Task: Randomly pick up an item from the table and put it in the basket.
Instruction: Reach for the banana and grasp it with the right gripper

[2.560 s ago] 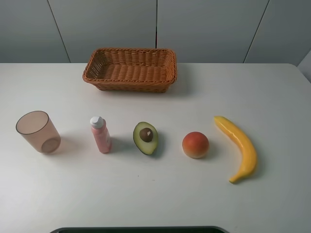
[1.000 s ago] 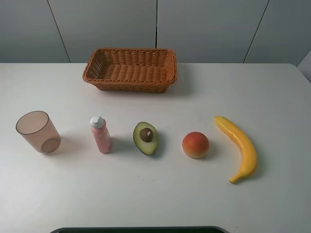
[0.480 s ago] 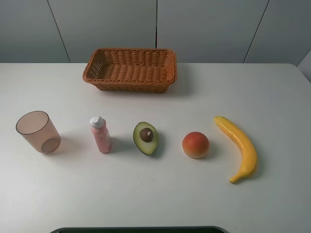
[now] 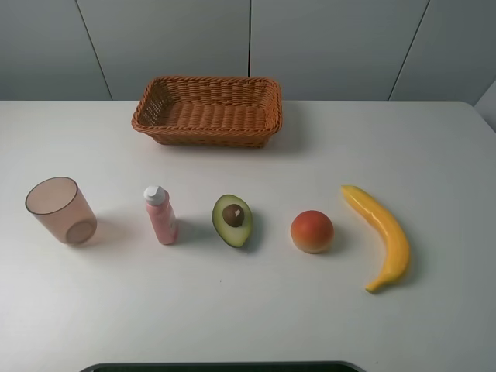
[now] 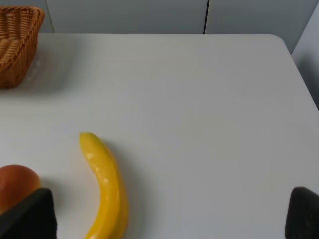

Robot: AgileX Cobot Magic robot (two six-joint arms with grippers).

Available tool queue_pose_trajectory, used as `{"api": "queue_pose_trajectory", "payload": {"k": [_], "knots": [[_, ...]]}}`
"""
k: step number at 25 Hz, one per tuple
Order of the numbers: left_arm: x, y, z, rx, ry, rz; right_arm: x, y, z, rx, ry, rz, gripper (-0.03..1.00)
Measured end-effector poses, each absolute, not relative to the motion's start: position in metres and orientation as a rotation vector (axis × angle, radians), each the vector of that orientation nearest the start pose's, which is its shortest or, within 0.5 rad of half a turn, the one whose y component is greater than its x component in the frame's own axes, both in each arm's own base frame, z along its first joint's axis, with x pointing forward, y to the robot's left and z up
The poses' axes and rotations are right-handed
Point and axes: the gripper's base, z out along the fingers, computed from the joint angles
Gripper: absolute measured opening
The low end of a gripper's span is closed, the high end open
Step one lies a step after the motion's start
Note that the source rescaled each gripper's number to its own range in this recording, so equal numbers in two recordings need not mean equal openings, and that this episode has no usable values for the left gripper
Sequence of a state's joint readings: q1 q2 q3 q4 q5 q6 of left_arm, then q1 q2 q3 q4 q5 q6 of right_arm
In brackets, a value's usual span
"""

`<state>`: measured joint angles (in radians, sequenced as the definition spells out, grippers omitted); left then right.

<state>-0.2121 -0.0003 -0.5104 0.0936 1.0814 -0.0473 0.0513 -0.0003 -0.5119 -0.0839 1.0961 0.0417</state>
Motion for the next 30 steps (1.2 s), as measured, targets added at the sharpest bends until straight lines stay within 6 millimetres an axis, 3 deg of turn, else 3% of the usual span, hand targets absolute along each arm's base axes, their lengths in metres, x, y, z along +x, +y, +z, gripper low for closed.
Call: {"api": "queue_pose_trajectory", "payload": {"k": [15,18,22,26,30], "knots": [[-0.005,0.009,0.279,0.163,2.045,-0.049,-0.007,-0.005,0.279,-0.001,2.056,-0.012,0.98],[-0.005,0.009,0.279,0.163,2.045,-0.049,-0.003,-0.005,0.292,-0.013,2.018,-0.021,0.98],[-0.005,0.009,0.279,0.163,2.045,-0.049,0.024,-0.004,0.318,-0.049,2.096,-0.050,0.98],[-0.005,0.009,0.279,0.163,2.045,-0.049,0.073,0.000,0.347,-0.076,2.232,-0.042,0.98],[-0.005,0.009,0.279,0.163,2.045,-0.049,0.132,0.006,0.350,-0.121,2.437,-0.009,0.97]]}}
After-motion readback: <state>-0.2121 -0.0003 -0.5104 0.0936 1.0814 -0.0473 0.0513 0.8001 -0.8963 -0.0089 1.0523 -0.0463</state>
